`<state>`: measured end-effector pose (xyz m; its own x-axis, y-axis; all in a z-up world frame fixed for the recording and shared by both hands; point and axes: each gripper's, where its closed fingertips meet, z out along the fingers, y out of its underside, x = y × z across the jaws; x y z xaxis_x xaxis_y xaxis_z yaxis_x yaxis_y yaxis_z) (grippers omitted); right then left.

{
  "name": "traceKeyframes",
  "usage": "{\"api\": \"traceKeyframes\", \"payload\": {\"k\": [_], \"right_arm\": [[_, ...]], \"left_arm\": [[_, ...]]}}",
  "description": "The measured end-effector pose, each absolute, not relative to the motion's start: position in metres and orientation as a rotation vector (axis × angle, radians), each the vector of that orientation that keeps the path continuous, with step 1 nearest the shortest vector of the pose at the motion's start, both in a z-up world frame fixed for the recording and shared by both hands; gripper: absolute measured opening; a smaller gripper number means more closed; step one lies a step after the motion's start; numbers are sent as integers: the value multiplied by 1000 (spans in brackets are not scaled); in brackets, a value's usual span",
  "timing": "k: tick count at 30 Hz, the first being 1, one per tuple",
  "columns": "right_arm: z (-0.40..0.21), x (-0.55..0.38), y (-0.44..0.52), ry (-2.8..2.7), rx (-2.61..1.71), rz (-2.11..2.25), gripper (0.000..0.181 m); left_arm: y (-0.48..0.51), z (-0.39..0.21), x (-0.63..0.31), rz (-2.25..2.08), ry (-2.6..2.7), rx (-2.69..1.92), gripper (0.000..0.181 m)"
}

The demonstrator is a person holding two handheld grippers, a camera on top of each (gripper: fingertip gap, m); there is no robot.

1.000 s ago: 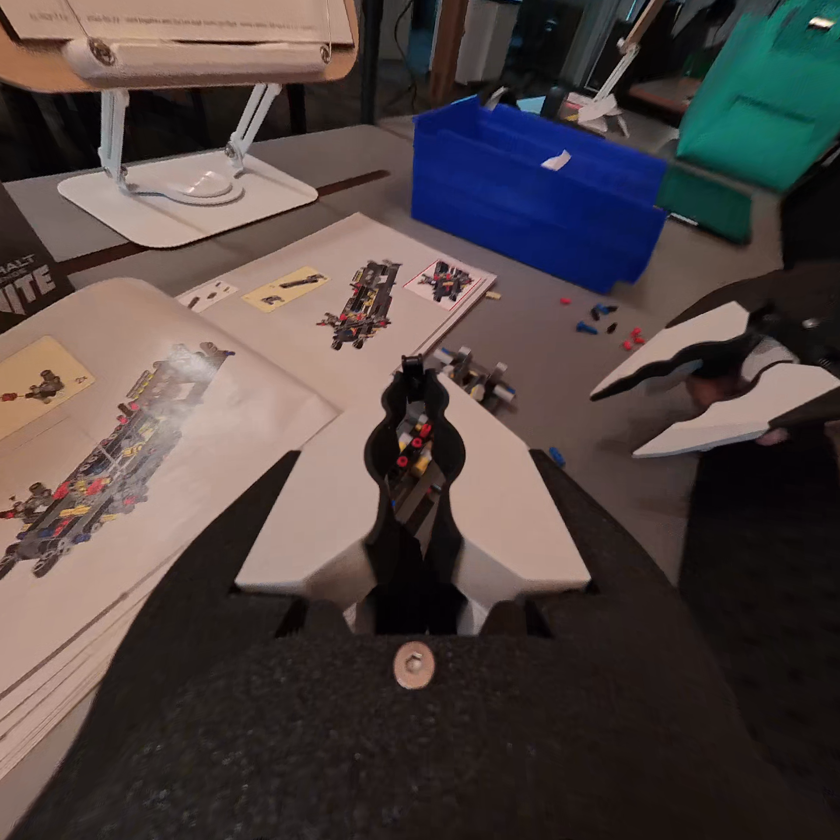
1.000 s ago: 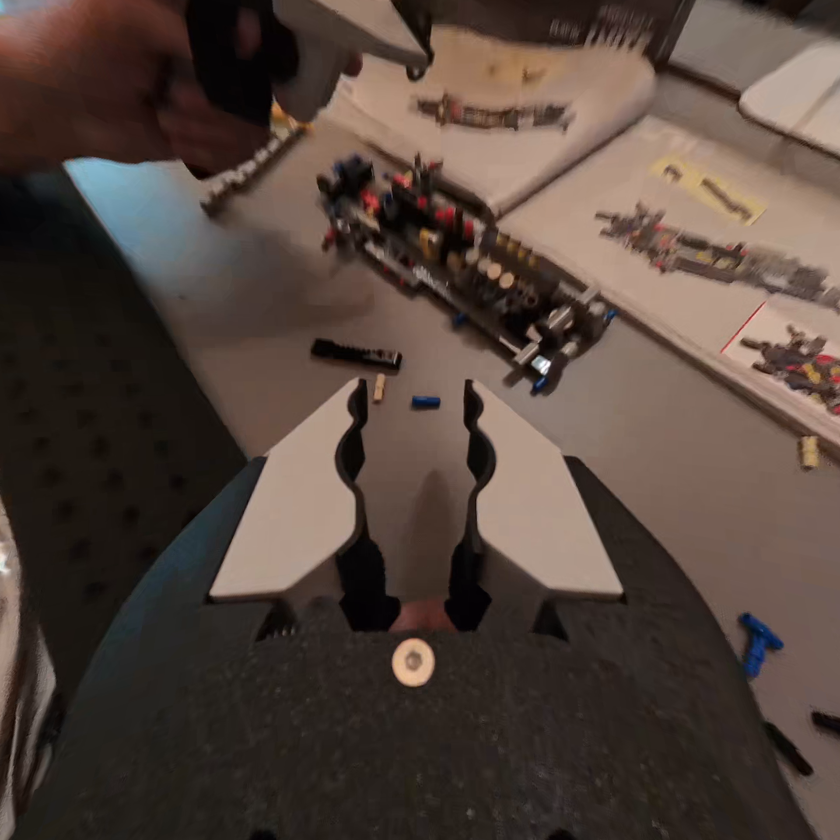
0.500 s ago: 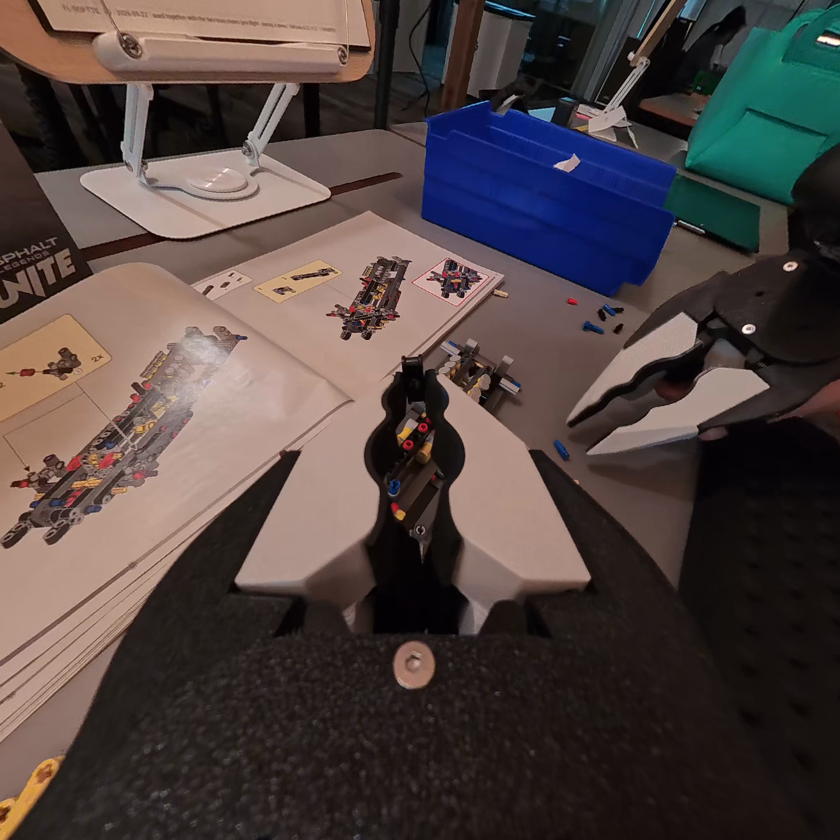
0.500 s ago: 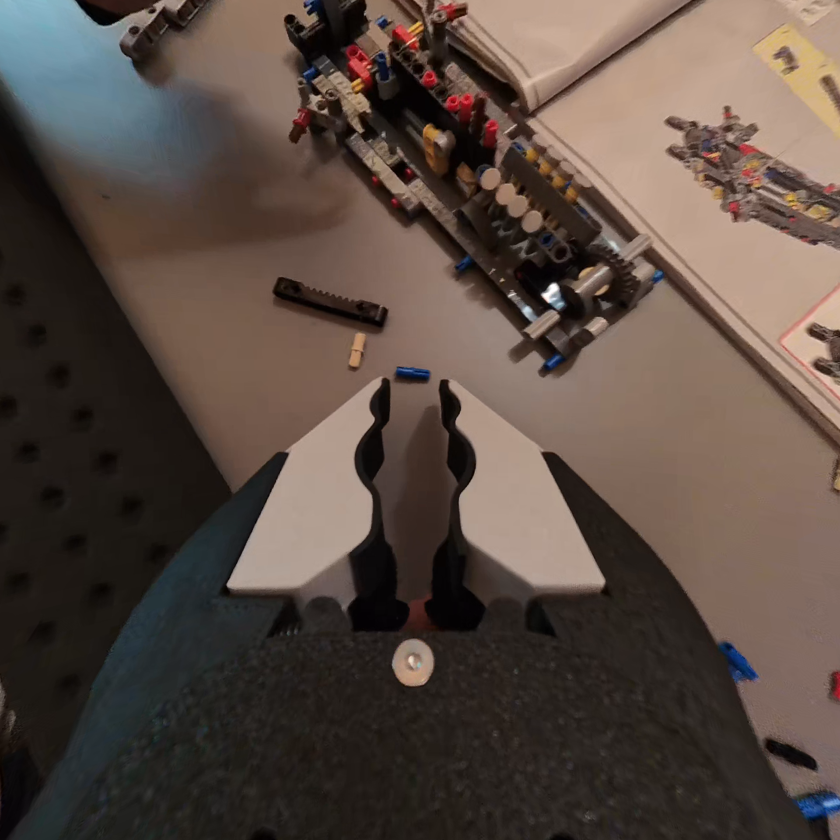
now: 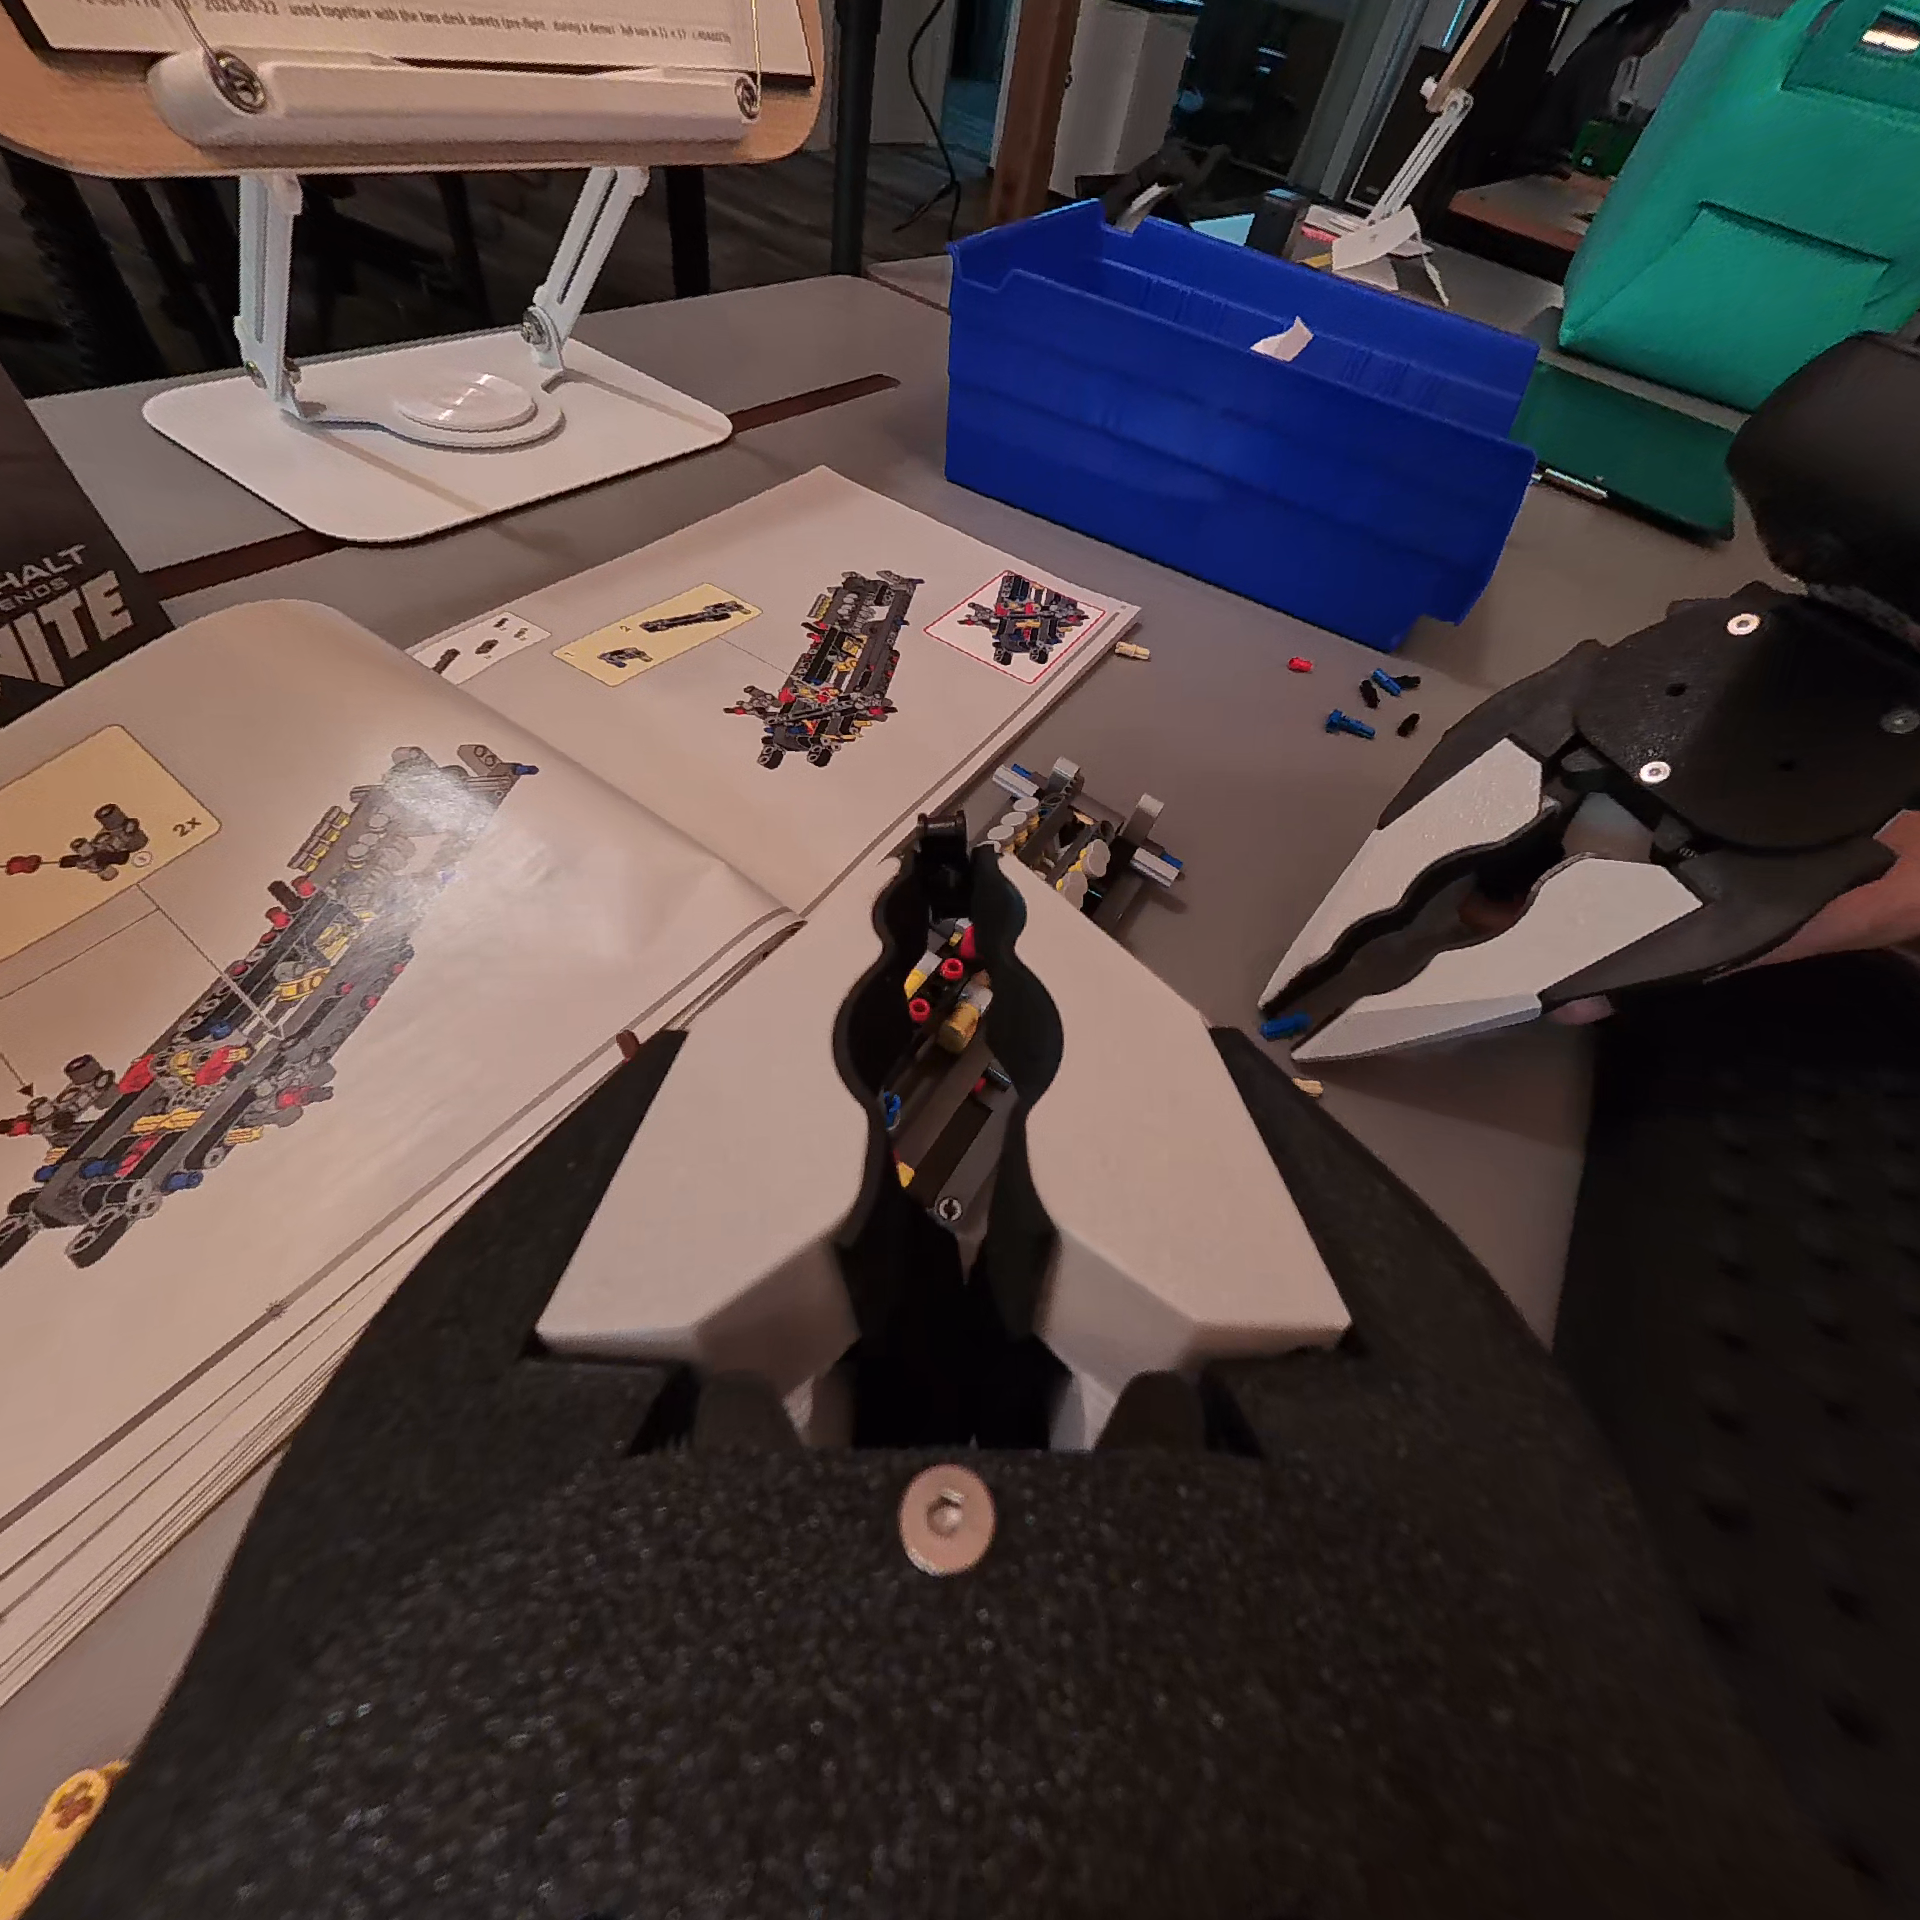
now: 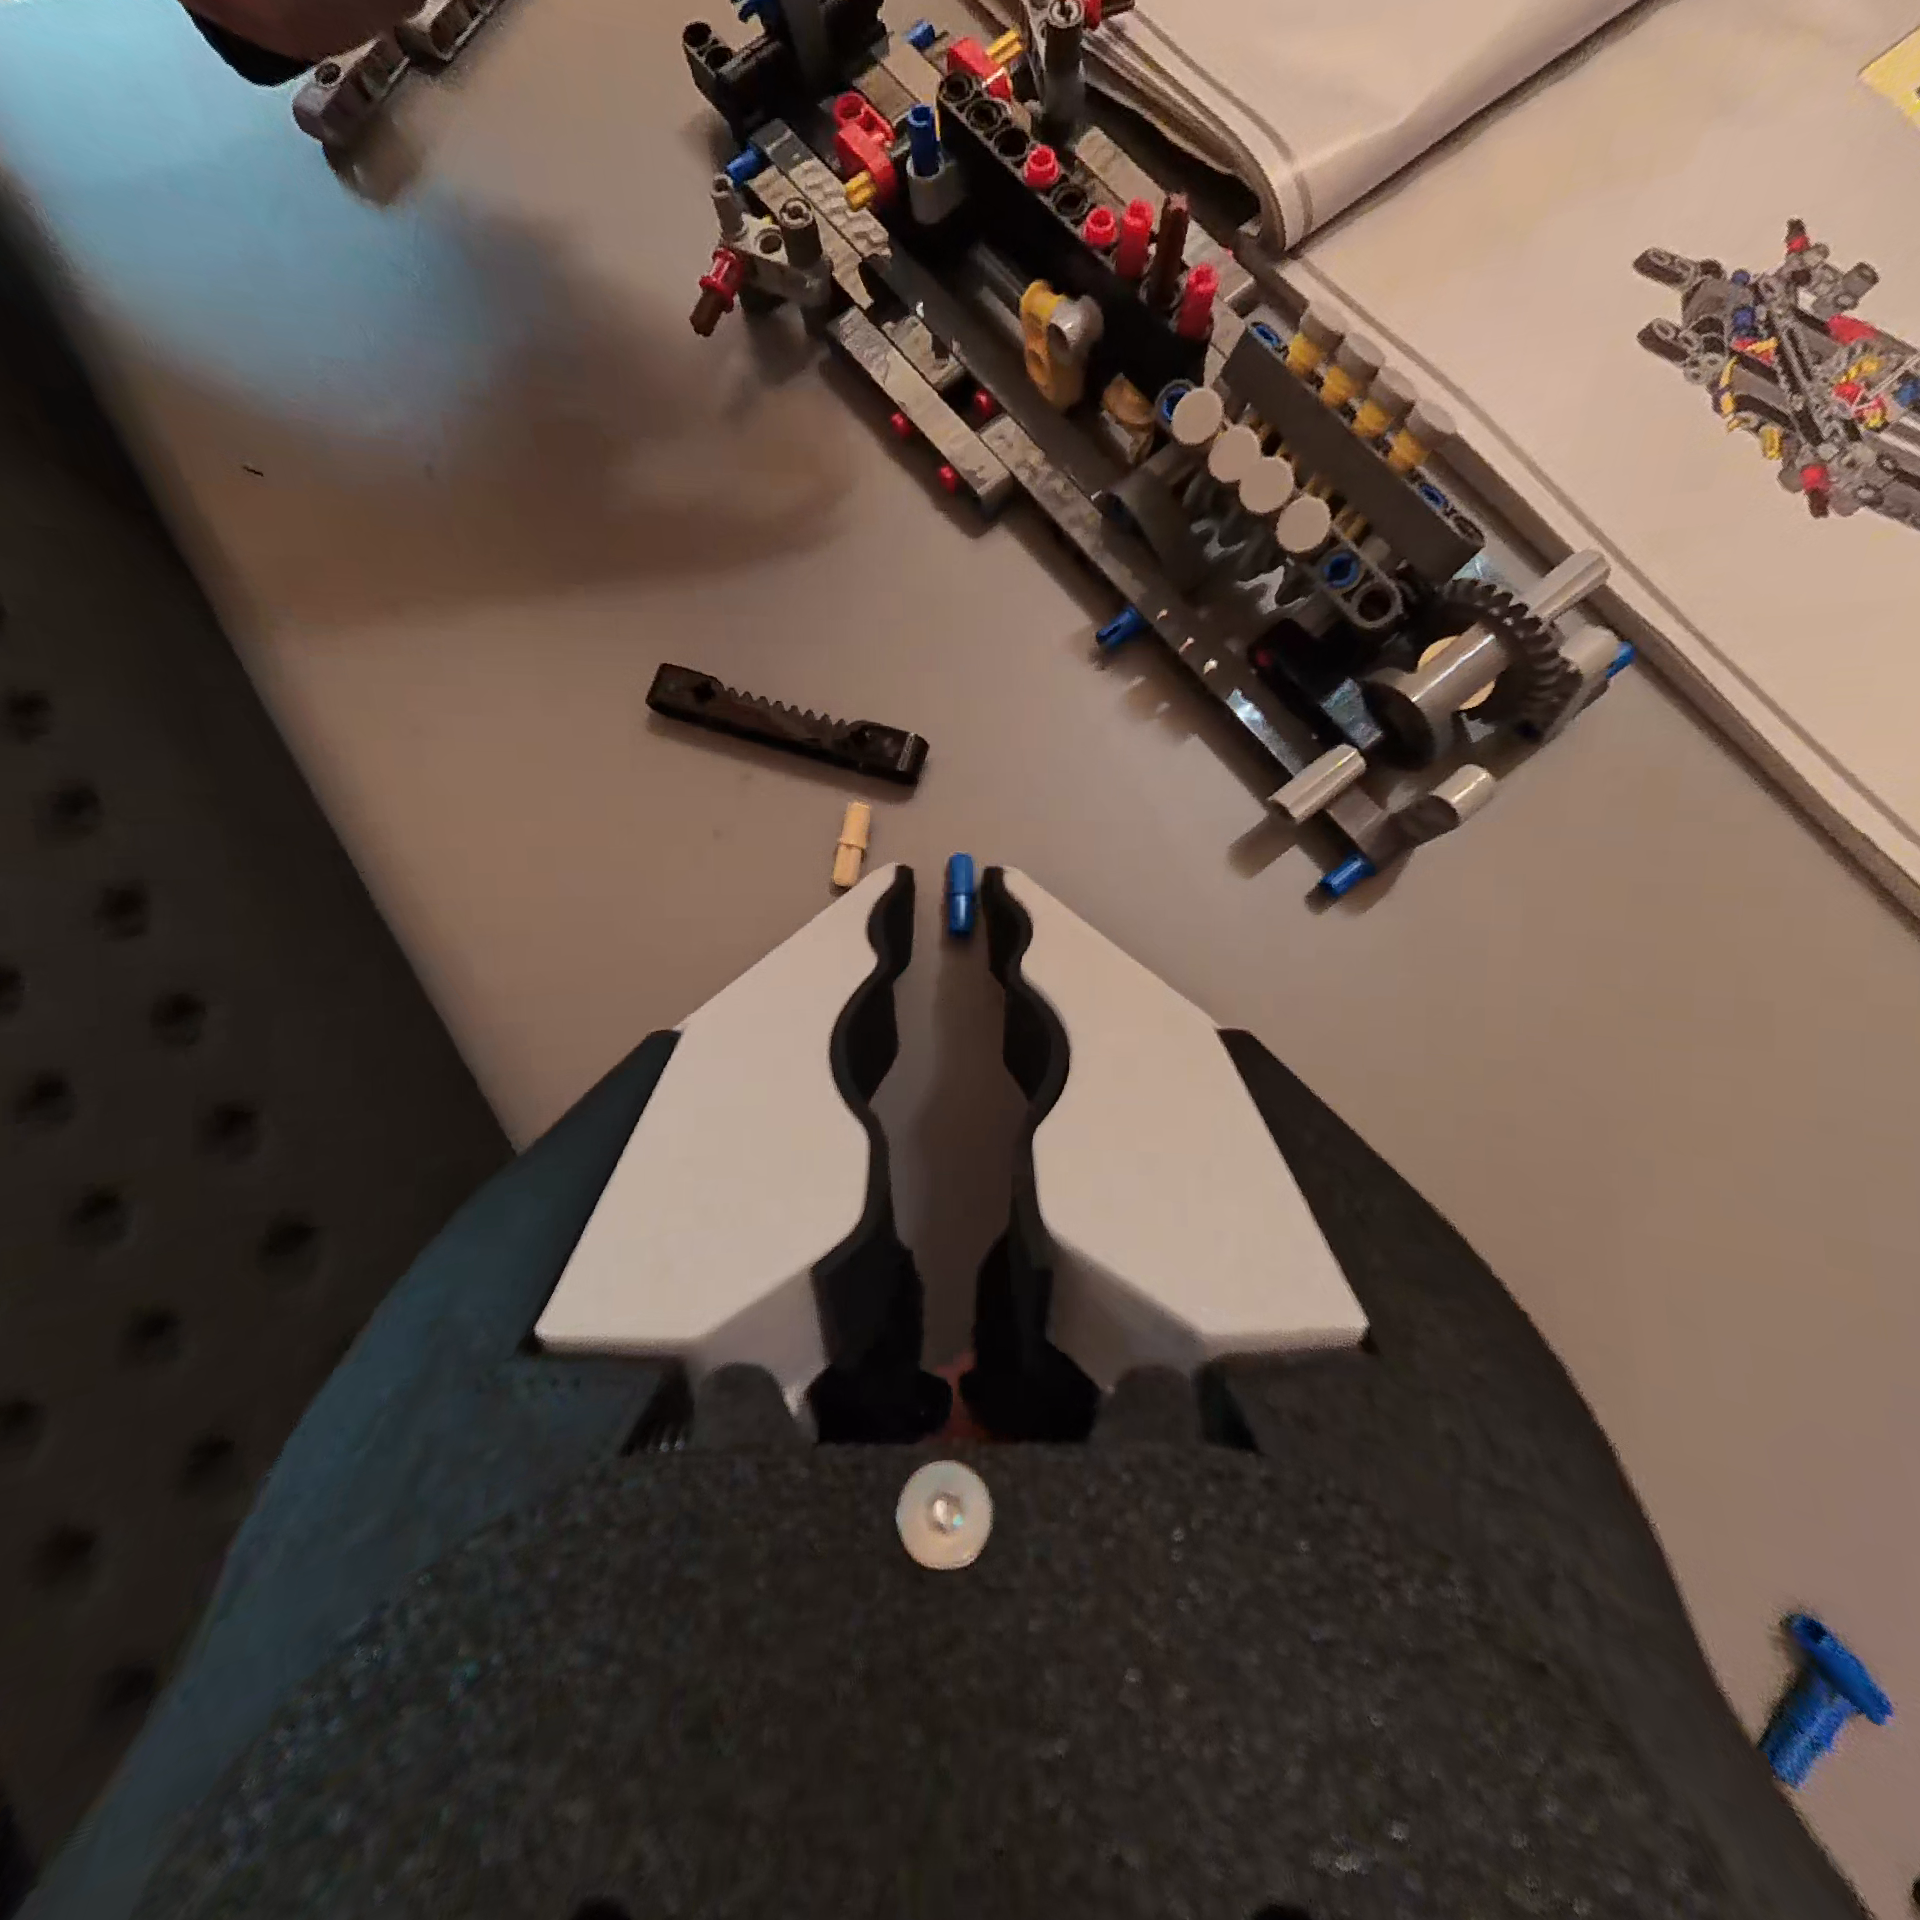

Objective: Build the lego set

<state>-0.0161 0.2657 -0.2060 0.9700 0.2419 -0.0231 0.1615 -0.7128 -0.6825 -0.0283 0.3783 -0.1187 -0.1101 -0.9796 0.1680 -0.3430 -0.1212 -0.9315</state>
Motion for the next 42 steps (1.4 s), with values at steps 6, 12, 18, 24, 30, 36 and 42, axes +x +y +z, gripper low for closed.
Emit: {"api": "traceKeyframes", "payload": {"k": [6,12,18,24,30,36,42], "right_arm": [[-206,-13,260,-299,-2381,136,14],[-206,-16,266,-303,-2350,107,5],[-203,-8,272,-298,-2316,47,4],[-124,-9,301,-182,-2045,18,4],[-93,-39,329,-7,-1919,220,4],[-98,-38,335,36,-1943,204,4],[-100,-37,335,55,-1947,203,3]], "left_arm": [[378,-118,-29,-1228,1498,-1491,6],[376,-119,-28,-1227,1509,-1483,6],[369,-116,-29,-1215,1542,-1412,6],[358,-110,-29,-1090,1578,-1235,6],[350,-105,-30,-978,1572,-1115,6],[345,-110,-28,-869,1603,-1048,6],[341,-111,-28,-834,1614,-1020,6]]}}
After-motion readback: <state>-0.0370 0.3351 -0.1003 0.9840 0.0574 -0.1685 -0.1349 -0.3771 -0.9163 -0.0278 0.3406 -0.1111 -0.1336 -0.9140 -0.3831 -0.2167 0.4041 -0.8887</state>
